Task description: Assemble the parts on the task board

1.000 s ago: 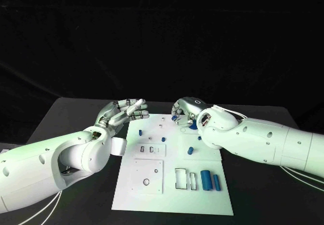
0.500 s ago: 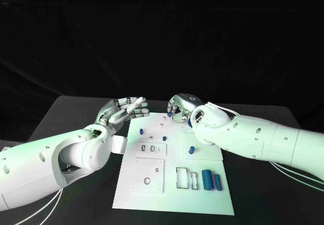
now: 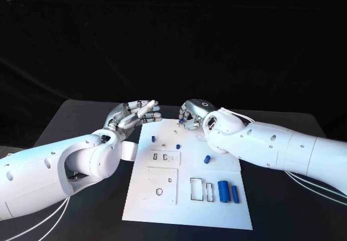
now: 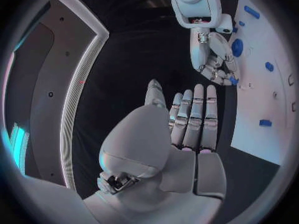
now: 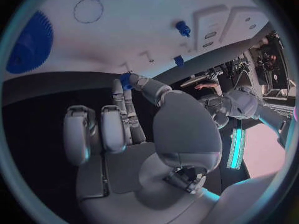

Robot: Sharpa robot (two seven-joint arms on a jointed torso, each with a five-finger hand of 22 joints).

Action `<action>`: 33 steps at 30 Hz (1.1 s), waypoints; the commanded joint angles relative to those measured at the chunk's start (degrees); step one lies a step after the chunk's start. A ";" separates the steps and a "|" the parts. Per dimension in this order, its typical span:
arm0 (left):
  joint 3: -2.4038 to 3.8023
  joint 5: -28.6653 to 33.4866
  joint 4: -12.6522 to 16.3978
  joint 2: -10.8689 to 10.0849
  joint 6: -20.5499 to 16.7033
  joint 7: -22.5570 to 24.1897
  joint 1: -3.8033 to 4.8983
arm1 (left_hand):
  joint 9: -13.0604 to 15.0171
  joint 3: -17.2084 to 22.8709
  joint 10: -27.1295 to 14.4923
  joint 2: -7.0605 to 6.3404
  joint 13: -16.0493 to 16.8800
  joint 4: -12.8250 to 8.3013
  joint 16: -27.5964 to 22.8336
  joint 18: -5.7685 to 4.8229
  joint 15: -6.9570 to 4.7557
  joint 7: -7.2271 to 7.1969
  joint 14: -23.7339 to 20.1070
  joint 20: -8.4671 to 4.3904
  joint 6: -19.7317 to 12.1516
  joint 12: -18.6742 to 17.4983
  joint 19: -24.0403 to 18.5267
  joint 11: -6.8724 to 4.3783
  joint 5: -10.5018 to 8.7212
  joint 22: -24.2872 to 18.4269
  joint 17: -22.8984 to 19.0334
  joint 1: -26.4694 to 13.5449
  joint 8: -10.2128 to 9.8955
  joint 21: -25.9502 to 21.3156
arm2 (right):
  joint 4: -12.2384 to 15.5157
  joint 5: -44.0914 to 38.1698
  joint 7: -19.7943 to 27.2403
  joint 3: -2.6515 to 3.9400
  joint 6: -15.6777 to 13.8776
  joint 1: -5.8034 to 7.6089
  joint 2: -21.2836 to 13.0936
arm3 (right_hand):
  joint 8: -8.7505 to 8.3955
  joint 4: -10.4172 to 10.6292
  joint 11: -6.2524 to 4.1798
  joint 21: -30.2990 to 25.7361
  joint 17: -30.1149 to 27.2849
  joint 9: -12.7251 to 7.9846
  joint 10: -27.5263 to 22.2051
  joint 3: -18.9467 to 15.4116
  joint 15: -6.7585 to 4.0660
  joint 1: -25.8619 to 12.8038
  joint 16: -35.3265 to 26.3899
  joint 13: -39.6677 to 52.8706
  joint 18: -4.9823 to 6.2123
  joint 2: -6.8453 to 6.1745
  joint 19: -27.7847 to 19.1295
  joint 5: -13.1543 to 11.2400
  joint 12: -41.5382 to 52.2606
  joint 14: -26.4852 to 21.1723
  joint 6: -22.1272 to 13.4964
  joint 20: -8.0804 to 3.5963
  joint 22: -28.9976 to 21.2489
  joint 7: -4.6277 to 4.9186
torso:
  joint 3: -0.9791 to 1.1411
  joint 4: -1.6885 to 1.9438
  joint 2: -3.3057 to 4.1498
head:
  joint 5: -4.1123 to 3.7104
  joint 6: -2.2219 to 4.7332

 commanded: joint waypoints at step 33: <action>0.05 0.18 0.25 0.16 0.44 0.51 1.27 | 0.10 -0.42 -0.22 0.63 0.04 -0.09 -0.23 0.62 -0.13 1.64 -0.28 0.30 -0.20 -0.01 -0.24 0.03 0.36 -0.10 0.13 0.17 0.03 -0.29 | -3.30 1.30 0.61 -0.09 4.13 -0.32 3.04 | -3.57 1.17 2.43 -3.88 -4.59 -0.88 -7.15 -0.52 1.91 -1.82 -1.71 -1.07 1.03 -3.44 -4.43 -0.43 -0.21 -0.02 -6.03 1.70 -1.07 2.35 | -0.06 0.03 0.22 | 0.81 -0.91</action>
